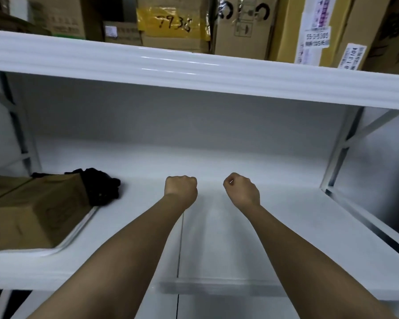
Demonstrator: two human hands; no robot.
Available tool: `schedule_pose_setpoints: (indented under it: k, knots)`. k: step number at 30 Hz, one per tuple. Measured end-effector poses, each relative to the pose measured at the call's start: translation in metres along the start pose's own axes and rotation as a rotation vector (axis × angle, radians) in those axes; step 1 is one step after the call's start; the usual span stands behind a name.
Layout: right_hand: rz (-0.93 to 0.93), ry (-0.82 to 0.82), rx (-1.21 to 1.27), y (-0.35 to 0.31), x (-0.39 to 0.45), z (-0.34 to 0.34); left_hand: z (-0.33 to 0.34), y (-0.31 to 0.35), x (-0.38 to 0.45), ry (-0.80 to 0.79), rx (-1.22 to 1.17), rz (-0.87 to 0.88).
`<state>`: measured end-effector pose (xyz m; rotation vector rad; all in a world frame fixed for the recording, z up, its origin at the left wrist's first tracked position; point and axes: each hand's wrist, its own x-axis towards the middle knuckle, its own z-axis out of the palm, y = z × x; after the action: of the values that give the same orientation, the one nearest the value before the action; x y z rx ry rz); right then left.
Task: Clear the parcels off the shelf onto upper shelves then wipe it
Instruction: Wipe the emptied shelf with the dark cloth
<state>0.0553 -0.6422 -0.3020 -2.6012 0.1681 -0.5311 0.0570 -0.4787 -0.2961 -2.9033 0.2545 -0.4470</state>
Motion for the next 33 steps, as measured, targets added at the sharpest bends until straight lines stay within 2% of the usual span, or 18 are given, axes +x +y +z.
schedule_pose_setpoints:
  k: [11,18,33]
  knots:
    - [-0.126,-0.19,0.068,-0.061,0.004,0.048,0.016,-0.069,-0.02,-0.093,-0.014,-0.18]
    - [-0.178,-0.238,0.094,-0.118,-0.007,0.081,0.028,-0.129,-0.036,-0.093,0.03,-0.203]
    - [-0.255,-0.258,0.005,-0.248,-0.03,0.15,0.054,-0.267,-0.038,0.052,0.077,-0.169]
